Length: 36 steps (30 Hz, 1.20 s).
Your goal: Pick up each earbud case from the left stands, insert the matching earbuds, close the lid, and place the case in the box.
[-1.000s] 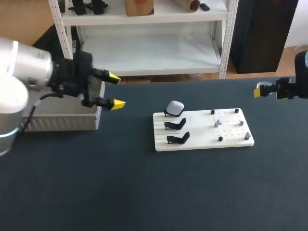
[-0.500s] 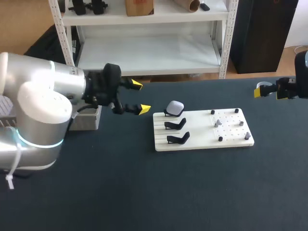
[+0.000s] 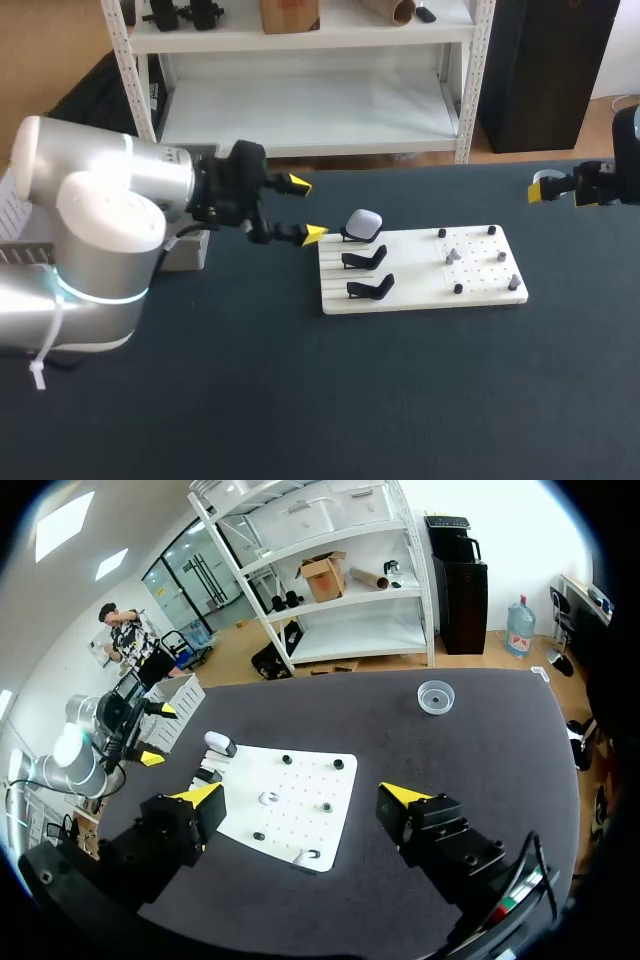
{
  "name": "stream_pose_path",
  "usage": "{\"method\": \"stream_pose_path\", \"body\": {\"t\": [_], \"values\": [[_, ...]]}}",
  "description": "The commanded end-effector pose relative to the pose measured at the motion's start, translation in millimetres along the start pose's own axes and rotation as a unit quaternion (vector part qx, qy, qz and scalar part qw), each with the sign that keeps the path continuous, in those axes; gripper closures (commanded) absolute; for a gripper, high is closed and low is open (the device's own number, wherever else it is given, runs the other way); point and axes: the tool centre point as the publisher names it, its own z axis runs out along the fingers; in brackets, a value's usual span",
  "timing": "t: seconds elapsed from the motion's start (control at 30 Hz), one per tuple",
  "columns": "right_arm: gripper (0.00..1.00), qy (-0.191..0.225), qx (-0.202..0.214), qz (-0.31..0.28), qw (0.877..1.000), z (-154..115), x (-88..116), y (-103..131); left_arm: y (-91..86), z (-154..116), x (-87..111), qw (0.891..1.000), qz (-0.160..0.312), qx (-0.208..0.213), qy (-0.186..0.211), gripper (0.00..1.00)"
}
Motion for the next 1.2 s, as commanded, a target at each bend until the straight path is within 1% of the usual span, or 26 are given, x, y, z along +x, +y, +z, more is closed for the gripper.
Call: {"method": "stream_pose_path", "body": {"t": [0.03, 0.1, 0.13, 0.2, 0.33, 0.47, 0.7, 0.8, 0.83, 1.03, 1.1, 1.2], "values": [[0.00, 0.000, 0.003, 0.001, 1.000, -2, 0, 1, 18.7, 36, 2.7, 1.000, -0.008, 0.024, 0.013, 0.00], [0.00, 0.000, 0.003, 0.001, 1.000, -2, 0, 1, 20.9, 43, 4.9, 0.999, -0.011, 0.031, 0.016, 0.00], [0.00, 0.000, 0.003, 0.001, 1.000, -2, 0, 1, 21.6, 46, 5.8, 0.999, -0.011, 0.035, 0.020, 0.04], [0.00, 0.000, 0.003, 0.001, 1.000, -2, 0, 1, 22.8, 50, 6.9, 0.999, -0.013, 0.038, 0.024, 0.02], [0.00, 0.000, 0.003, 0.001, 1.000, -2, 0, 1, 24.6, 55, 9.3, 0.999, -0.018, 0.042, 0.025, 0.03], [0.00, 0.000, 0.003, 0.001, 1.000, -2, 0, 1, 25.6, 65, 14.2, 0.998, -0.029, 0.054, 0.033, 0.09], [0.00, 0.000, 0.003, 0.001, 1.000, -2, 0, 1, 25.7, 82, 19.5, 0.996, -0.040, 0.071, 0.038, 0.11], [0.00, 0.000, 0.003, 0.001, 1.000, -2, 0, 1, 24.9, 85, 19.4, 0.996, -0.040, 0.077, 0.036, 0.16], [0.00, 0.000, 0.003, 0.001, 1.000, -2, 0, 1, 24.5, 86, 19.3, 0.995, -0.039, 0.080, 0.037, 0.19], [0.00, 0.000, 0.003, 0.001, 1.000, -2, 0, 1, 20.8, 92, 20.2, 0.994, -0.035, 0.092, 0.037, 0.24], [0.00, 0.000, 0.003, 0.001, 1.000, -2, 0, 1, 19.4, 94, 21.2, 0.994, -0.034, 0.095, 0.036, 0.31], [0.00, 0.000, 0.003, 0.001, 1.000, -2, 0, 1, 17.3, 96, 22.8, 0.994, -0.031, 0.101, 0.034, 0.34]]}}
